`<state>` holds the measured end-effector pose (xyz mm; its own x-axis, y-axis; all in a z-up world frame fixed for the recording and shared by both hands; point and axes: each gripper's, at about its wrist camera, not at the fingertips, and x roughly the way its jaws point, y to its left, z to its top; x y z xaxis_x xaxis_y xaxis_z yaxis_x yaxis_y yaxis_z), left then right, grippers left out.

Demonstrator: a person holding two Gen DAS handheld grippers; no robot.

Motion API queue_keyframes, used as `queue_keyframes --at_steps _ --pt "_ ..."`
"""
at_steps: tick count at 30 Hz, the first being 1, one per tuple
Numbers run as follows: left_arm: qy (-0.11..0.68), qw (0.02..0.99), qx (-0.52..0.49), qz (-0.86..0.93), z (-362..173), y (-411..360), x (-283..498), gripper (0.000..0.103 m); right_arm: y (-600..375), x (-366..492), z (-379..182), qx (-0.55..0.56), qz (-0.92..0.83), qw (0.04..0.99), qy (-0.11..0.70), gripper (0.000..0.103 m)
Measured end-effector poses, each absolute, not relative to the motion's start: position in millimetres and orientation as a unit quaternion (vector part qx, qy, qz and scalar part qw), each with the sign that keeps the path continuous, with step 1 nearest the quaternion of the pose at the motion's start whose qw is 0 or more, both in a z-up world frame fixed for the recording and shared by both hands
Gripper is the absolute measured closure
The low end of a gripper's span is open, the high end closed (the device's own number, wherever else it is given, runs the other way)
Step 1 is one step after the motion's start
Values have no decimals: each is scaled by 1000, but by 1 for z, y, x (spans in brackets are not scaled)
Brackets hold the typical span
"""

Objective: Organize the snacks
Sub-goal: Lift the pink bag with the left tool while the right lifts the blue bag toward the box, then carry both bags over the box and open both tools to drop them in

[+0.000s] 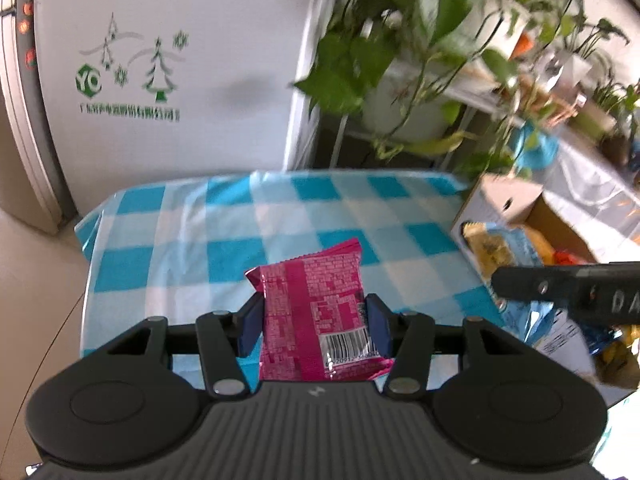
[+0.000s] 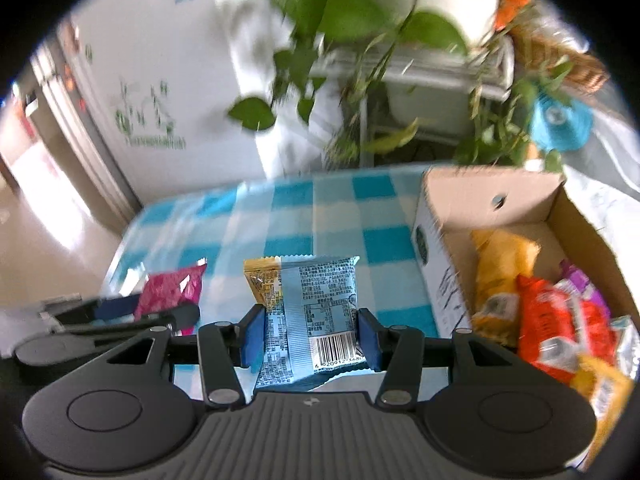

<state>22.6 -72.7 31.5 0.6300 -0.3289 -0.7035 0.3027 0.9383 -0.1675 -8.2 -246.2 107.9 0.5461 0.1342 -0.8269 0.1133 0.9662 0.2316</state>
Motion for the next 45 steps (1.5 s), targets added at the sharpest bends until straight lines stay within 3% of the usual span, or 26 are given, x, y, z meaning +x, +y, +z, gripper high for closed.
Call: queue_keyframes --at_steps 21,45 --pt "365 898 -92 -229 69 -125 -9 51 -358 -65 163 204 -96 904 363 47" --pt "383 842 -221 -309 48 -238 7 50 -441 -98 128 336 -217 842 362 45"
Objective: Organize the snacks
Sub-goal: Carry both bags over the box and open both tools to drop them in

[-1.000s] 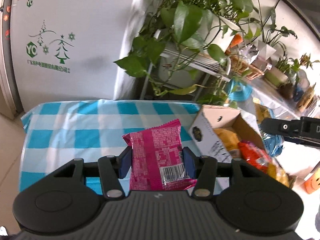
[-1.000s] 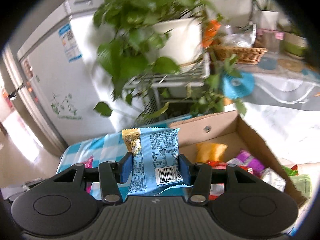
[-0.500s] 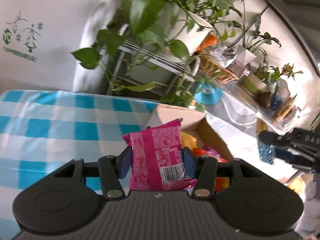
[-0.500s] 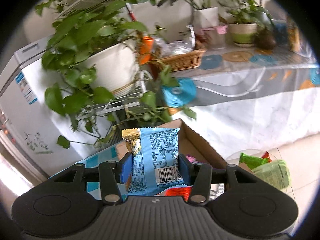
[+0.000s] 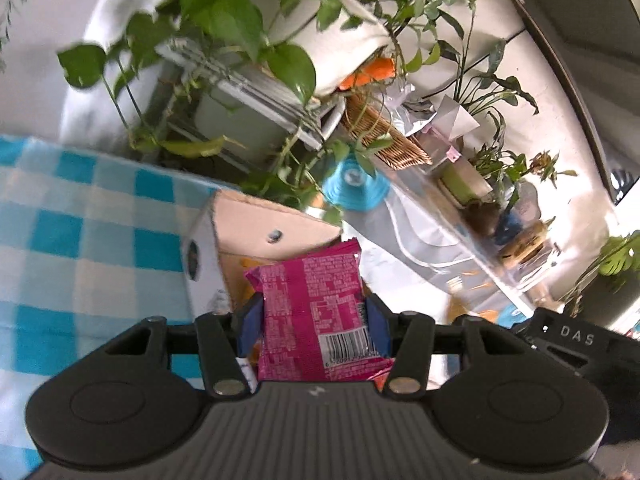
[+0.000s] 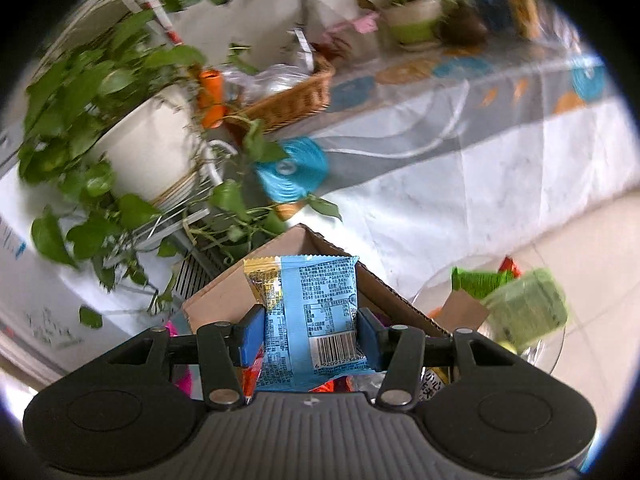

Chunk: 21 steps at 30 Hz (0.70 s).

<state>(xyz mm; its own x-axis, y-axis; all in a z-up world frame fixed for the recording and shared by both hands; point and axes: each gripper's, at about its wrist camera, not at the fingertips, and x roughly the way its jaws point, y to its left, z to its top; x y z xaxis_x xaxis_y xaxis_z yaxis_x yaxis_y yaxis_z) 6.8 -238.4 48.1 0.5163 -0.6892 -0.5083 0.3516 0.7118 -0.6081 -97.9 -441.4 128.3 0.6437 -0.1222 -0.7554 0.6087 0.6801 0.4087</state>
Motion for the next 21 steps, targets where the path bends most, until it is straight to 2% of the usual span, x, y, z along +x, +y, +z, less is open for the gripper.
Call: queue_keyframes --at_steps 2,4,5,13,21 --pt "395 833 -236 -309 42 -245 11 41 -449 -100 123 367 -221 830 356 40" --pt "401 824 -247 -314 37 -251 14 24 -455 -105 119 394 -227 819 349 33" --pt "404 824 -246 -312 36 -252 14 21 -457 -107 118 401 -230 815 349 30" --pt "418 827 -219 -306 24 -251 8 20 -464 -113 116 426 -236 802 346 30" --pt "423 856 -149 -256 18 -241 3 16 -464 -111 112 424 -240 795 362 26"
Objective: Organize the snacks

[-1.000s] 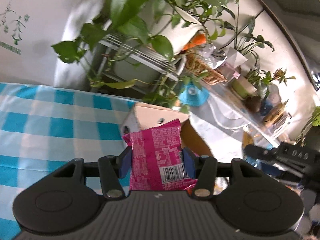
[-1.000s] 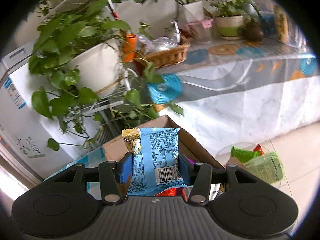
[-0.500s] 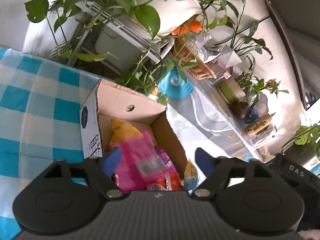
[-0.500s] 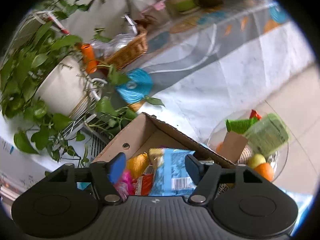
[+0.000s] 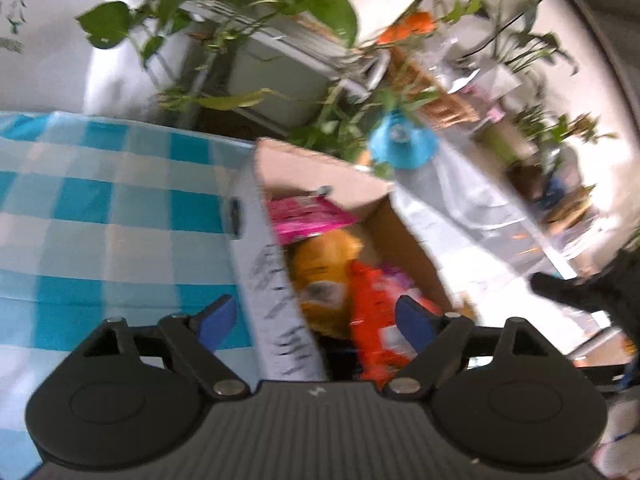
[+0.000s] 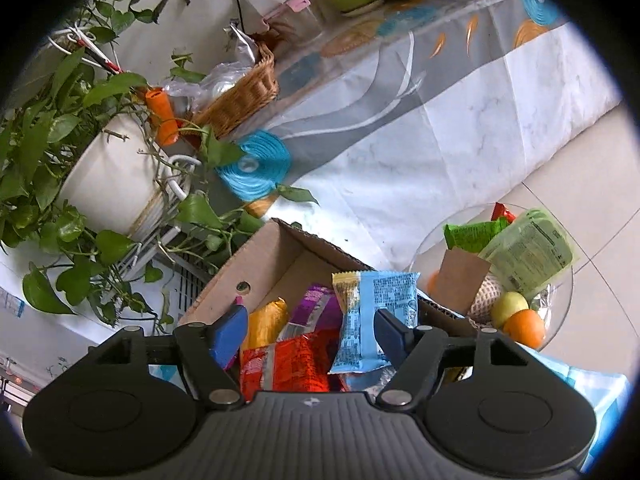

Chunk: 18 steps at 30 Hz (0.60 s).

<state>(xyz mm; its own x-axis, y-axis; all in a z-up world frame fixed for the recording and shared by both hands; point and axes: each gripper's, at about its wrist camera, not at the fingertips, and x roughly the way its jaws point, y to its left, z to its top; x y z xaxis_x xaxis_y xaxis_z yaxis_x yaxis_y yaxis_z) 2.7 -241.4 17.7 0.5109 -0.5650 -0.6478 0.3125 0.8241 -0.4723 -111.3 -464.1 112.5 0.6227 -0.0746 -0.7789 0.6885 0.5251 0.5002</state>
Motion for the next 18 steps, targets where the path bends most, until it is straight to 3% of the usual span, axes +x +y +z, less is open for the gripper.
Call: queue_keyframes --at_steps 6,18 --pt "443 871 -63 -203 1 -245 0 14 -463 -109 108 425 -238 788 376 24" --pt "449 873 -39 -184 1 -239 -10 11 -460 -105 95 428 -235 770 411 23"
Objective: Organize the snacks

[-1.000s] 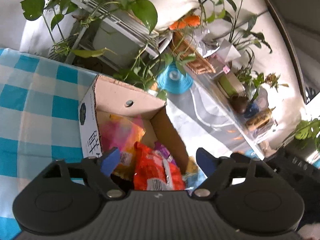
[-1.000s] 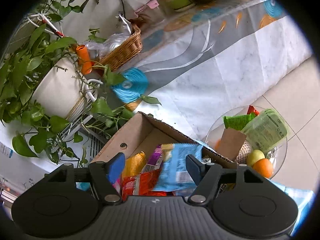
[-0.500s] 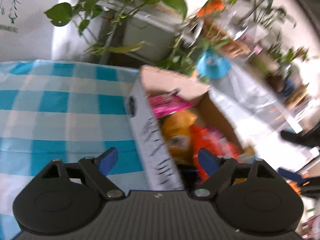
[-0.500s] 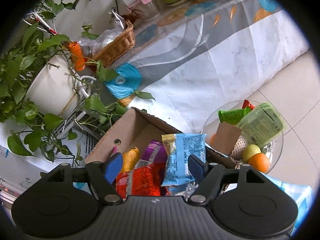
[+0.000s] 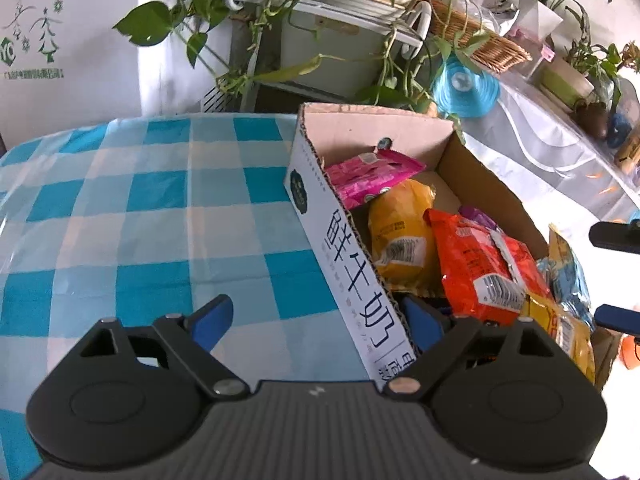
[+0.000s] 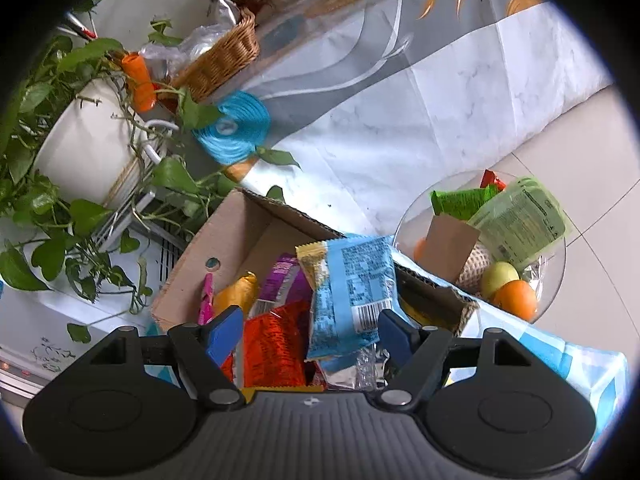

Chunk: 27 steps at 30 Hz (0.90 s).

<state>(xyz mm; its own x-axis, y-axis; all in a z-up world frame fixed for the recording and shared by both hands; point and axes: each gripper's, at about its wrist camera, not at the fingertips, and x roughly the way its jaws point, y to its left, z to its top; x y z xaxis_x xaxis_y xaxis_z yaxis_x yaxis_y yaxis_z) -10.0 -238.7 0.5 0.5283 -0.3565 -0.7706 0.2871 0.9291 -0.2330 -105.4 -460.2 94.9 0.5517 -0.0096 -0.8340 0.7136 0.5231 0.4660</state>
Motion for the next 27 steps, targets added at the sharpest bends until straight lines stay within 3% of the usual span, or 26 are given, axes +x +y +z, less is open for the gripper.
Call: queue_keyframes --at_steps 11,14,27 --pt "456 875 -14 -164 7 -221 -13 12 -439 -98 104 367 -201 793 442 23" --pt "458 874 -6 -161 12 -222 -17 13 -429 -97 110 334 -192 805 451 15" --pt "459 877 44 -137 43 -239 -34 9 -417 -103 126 241 -182 829 471 10"
